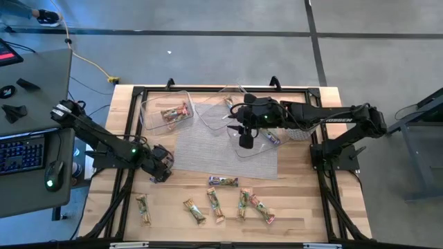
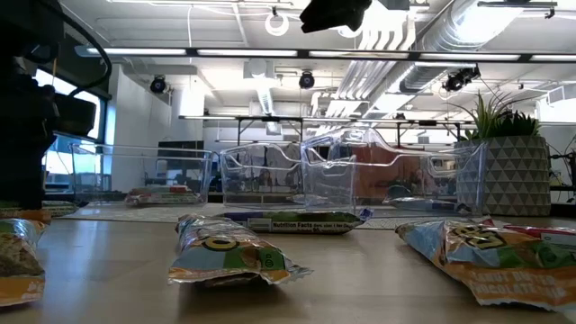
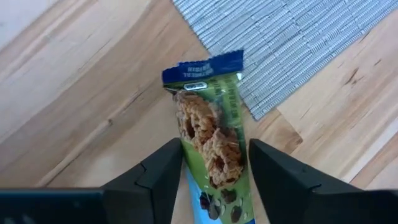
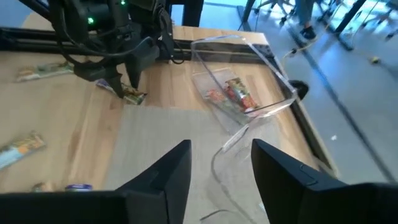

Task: Pick and place Granola Bars by type
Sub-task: Put the blue granola bar into the right transparent bin

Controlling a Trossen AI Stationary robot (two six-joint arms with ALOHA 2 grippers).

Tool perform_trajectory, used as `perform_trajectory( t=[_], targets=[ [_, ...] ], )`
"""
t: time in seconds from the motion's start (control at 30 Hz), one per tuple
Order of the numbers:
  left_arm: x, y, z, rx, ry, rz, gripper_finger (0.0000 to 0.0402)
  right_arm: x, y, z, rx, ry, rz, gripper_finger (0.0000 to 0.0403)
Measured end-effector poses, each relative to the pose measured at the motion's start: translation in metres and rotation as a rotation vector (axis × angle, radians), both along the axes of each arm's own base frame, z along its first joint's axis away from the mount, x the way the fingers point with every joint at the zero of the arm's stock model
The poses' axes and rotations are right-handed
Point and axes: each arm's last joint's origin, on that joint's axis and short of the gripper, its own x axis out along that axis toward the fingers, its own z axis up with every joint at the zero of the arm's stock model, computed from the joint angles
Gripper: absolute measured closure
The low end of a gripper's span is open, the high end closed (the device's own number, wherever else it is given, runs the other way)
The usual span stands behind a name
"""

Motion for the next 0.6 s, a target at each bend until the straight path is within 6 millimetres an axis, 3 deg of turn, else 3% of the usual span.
perform_trajectory(
  t=[0.3,0.47,0.6],
  targets=[
    [0.006,-0.002,0.003,0.038,-0.026,-0.031,0.0302,-0.001,0.001,-0.002,0.039,0.021,0.020,0.0260],
    [0.013,-0.006,0.006,-0.002,-0.110,-0.028,0.0315,-0.001,0.002,-0.002,0.066,0.018,0.026,0.0265],
    [0.024,-0.010,0.020,-0.010,-0.190,-0.039,0.0316,-0.001,0.003,-0.003,0.123,0.021,0.019,0.0265]
  ],
)
